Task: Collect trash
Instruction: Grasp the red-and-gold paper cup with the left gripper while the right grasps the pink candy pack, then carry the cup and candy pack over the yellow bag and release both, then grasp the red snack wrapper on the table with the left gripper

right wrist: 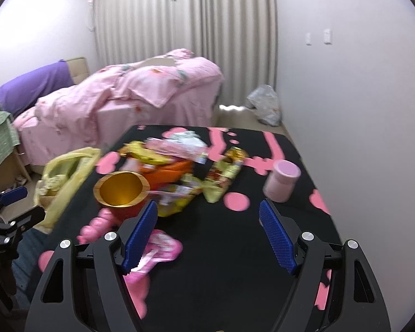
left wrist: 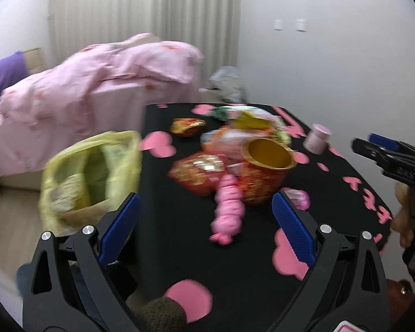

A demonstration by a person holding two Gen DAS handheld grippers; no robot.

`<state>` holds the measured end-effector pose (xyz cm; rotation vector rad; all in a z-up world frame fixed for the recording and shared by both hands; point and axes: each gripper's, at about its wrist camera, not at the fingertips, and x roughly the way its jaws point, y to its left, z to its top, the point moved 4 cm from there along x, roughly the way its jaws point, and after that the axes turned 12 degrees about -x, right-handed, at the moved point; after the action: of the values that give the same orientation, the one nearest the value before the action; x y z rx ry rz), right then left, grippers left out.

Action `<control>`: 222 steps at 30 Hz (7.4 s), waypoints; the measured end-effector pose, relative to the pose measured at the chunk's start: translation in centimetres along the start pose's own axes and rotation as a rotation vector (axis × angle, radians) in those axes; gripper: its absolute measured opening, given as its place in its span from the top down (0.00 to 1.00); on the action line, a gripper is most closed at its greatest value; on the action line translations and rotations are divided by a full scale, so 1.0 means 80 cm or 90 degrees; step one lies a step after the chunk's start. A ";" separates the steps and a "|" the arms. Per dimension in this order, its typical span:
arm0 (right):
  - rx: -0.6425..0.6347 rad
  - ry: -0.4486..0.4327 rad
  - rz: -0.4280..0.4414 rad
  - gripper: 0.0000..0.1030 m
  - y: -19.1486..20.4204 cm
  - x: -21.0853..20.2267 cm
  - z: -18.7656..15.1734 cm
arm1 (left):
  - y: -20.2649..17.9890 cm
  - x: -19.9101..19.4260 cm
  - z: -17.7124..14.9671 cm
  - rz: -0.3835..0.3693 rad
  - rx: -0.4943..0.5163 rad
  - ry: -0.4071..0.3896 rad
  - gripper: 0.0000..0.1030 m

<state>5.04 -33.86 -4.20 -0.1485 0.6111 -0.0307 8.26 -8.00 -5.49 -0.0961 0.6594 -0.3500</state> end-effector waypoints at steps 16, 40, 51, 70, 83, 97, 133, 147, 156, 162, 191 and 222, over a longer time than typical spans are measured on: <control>0.096 0.076 -0.012 0.29 -0.076 0.053 -0.086 | -0.088 0.141 0.004 -0.030 0.033 0.108 0.39; -0.027 0.181 0.195 0.39 0.098 0.124 -0.053 | 0.036 0.037 0.030 -0.023 -0.111 0.003 0.42; -0.071 0.138 0.193 0.53 0.095 0.092 -0.034 | 0.067 0.023 0.023 -0.029 -0.150 -0.002 0.42; -0.245 -0.088 0.294 0.53 0.234 0.100 0.170 | 0.266 -0.031 0.076 0.144 -0.278 -0.082 0.41; -0.307 -0.040 0.398 0.53 0.358 0.231 0.217 | 0.302 0.049 0.083 0.058 -0.341 -0.030 0.41; -0.287 0.002 0.446 0.53 0.375 0.281 0.216 | 0.347 0.105 0.036 0.176 -0.356 0.083 0.41; -0.181 -0.013 0.163 0.29 0.066 0.136 0.130 | 0.128 0.090 0.092 -0.009 -0.195 0.014 0.12; -0.089 0.027 0.128 0.29 -0.015 0.139 0.034 | 0.061 0.144 0.084 -0.076 -0.152 0.084 0.14; -0.070 0.053 0.144 0.29 -0.009 0.141 -0.006 | 0.063 0.176 0.104 -0.090 -0.112 0.112 0.14; -0.096 0.039 0.104 0.29 -0.006 0.136 -0.008 | 0.061 0.269 0.154 -0.043 -0.022 0.131 0.26; -0.021 0.021 0.187 0.30 0.004 0.164 0.022 | 0.090 0.216 0.128 -0.097 -0.112 0.104 0.58; -0.160 0.023 0.275 0.49 0.064 0.096 -0.005 | 0.076 0.325 0.154 -0.058 -0.014 0.177 0.90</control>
<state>11.04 -29.44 -9.63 -0.2566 0.6708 0.4629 36.68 -11.62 -12.09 -0.0994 0.9367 -0.4489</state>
